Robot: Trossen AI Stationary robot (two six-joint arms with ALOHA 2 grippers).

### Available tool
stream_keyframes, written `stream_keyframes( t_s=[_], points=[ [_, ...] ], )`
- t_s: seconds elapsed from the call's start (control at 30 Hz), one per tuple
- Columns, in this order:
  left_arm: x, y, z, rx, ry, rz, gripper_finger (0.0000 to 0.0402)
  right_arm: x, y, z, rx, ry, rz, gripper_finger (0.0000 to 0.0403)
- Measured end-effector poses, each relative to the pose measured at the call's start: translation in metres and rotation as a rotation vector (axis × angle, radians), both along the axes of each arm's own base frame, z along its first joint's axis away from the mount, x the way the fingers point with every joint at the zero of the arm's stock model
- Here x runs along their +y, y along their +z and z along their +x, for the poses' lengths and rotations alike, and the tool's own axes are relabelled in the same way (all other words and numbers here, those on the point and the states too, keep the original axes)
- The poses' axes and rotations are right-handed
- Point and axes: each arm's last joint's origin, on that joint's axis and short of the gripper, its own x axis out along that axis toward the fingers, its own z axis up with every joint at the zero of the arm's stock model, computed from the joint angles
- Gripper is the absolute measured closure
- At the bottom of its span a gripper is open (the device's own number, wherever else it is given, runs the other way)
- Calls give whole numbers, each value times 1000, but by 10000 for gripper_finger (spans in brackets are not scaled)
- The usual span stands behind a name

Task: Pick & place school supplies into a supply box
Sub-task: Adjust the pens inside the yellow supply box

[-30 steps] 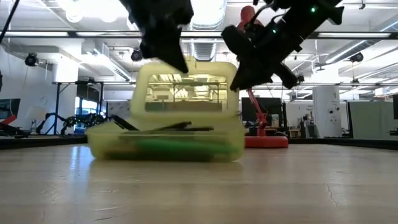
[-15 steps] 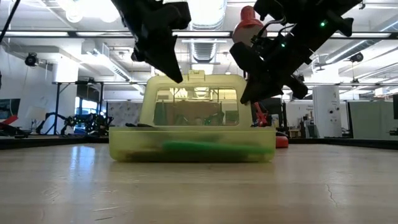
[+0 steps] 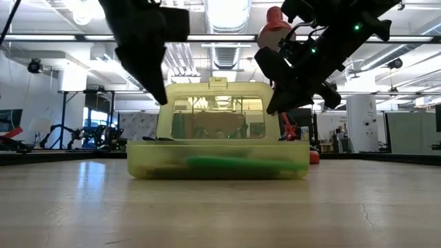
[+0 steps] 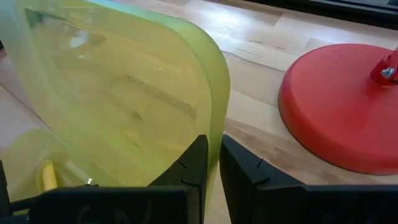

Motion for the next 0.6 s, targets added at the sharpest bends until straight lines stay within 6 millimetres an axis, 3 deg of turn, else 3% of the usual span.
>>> stream_keyframes(
  t_s=[0.6],
  points=[
    [-9, -64, -10, -26, 34, -86, 402, 0, 0, 0, -1, -1, 3, 374]
  ],
)
